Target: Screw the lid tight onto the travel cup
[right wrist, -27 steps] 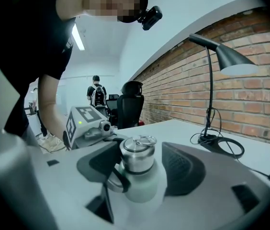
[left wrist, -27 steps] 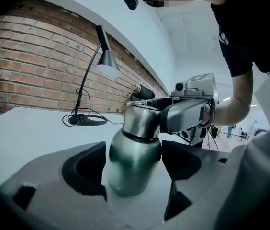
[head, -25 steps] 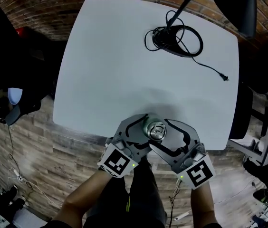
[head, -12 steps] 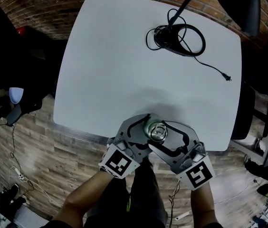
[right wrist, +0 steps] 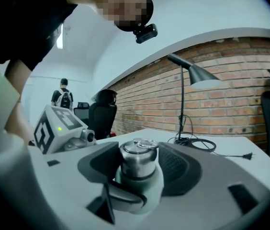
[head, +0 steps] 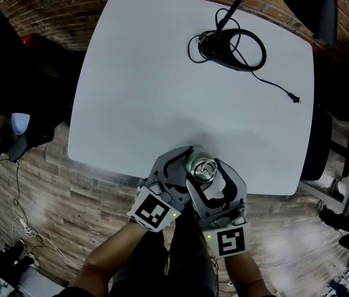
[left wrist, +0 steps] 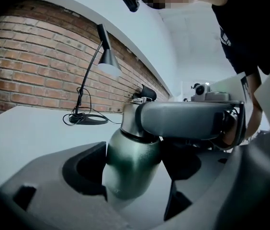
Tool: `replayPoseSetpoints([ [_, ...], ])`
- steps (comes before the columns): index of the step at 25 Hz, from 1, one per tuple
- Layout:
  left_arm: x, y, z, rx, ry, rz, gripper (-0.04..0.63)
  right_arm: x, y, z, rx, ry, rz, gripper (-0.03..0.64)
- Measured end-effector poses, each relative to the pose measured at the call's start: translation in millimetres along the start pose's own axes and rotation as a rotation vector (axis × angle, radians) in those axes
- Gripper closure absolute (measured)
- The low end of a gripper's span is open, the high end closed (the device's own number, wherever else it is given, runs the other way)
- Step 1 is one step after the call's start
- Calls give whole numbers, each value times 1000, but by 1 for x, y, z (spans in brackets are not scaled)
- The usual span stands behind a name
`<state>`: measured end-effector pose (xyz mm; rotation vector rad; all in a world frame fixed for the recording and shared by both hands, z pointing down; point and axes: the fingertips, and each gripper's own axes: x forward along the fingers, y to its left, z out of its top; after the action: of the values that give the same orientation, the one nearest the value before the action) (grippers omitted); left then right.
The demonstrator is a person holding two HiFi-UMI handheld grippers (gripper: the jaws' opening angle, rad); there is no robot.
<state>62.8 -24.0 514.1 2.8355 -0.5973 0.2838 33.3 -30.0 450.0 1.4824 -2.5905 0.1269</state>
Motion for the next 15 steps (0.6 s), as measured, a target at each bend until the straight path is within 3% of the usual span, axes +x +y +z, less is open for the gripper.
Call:
replayPoseSetpoints([
  [3,1,0,2,-19,-12,19,249,-2,-3,0,14,-24,-136,357],
  [6,0,0,3,-22,-17,25,249,-3,-2,-1,22,-28,-198,357],
  [15,0,1,3,-31,-27,31,249,-3,-2,-3,23,-13,-176,357],
])
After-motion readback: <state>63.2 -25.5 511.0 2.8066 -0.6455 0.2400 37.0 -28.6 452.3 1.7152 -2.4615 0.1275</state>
